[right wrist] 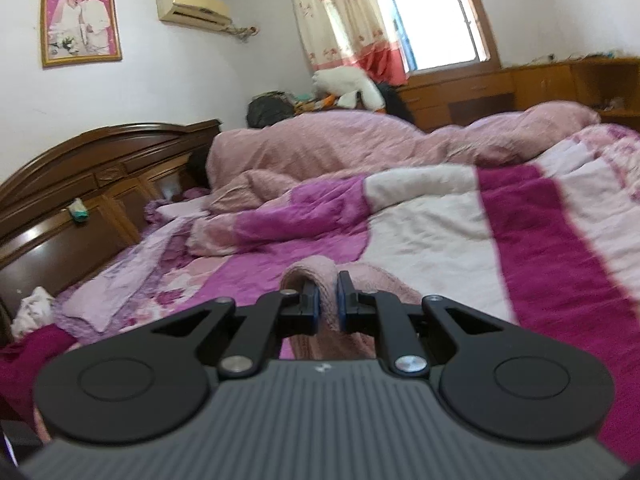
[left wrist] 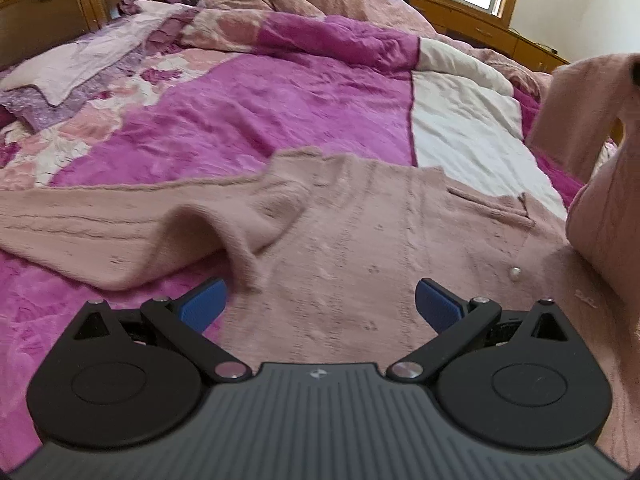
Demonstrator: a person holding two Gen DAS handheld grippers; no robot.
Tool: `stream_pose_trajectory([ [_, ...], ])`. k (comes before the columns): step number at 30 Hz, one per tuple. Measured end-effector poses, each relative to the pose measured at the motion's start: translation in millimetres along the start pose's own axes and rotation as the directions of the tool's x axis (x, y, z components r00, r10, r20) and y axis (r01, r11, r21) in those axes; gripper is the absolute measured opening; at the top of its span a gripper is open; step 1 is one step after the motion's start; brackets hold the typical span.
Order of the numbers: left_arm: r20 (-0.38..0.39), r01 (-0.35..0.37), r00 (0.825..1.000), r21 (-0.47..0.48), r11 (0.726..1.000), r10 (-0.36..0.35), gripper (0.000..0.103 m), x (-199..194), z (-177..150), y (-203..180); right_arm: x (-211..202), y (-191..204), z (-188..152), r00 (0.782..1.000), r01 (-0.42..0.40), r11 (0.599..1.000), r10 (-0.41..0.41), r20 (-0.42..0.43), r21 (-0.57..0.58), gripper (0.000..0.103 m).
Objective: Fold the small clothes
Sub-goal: 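Lift the sleeve with the right tool, lay it across the body, open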
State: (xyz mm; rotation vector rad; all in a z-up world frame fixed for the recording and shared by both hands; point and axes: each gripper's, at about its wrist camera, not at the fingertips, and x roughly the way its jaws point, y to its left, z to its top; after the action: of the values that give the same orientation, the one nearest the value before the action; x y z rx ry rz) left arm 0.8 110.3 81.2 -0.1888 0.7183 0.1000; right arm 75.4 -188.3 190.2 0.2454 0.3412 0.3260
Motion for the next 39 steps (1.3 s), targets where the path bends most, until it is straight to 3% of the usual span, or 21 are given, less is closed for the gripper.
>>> stream_pose_trajectory([
  [12, 0.002, -0.054, 0.999, -0.021, 0.998, 0.054, 0.103, -2.5, -0.2, 25.8, 57.6, 22.1, -84.9, 0.978, -0.023, 0.998, 0.034, -0.207, 0.057, 0.012],
  [16, -0.002, -0.044, 0.999, -0.023, 0.999, 0.044, 0.103, 1.7, 2.8, 24.4, 62.5, 21.2, -96.5, 0.974, -0.029, 0.992, 0.055, -0.219, 0.122, 0.013],
  [21, 0.0, -0.031, 1.0, -0.025, 0.999, 0.031, 0.103, 5.7, 4.2, 17.9, 58.3, 26.0, -89.7, 0.986, -0.054, 0.985, 0.079, -0.148, 0.166, 0.013],
  [26, -0.025, 0.015, 1.0, -0.041, 0.999, -0.016, 0.103, 16.1, 3.7, 10.0, 64.7, 22.8, -99.9, 0.982, -0.042, 0.973, 0.081, -0.168, 0.225, 0.013],
  [34, 0.015, 0.107, 0.994, 0.141, 0.984, -0.111, 0.103, 42.6, 9.3, -39.5, 63.6, 26.7, -97.8, 0.979, -0.052, 0.978, 0.09, -0.185, 0.201, 0.013],
  [39, 0.017, 0.179, 0.983, 0.135, 0.975, -0.183, 0.103, 73.8, 18.0, -60.3, 61.8, 25.7, -92.7, 0.977, -0.055, 0.98, 0.093, -0.191, 0.192, 0.013],
])
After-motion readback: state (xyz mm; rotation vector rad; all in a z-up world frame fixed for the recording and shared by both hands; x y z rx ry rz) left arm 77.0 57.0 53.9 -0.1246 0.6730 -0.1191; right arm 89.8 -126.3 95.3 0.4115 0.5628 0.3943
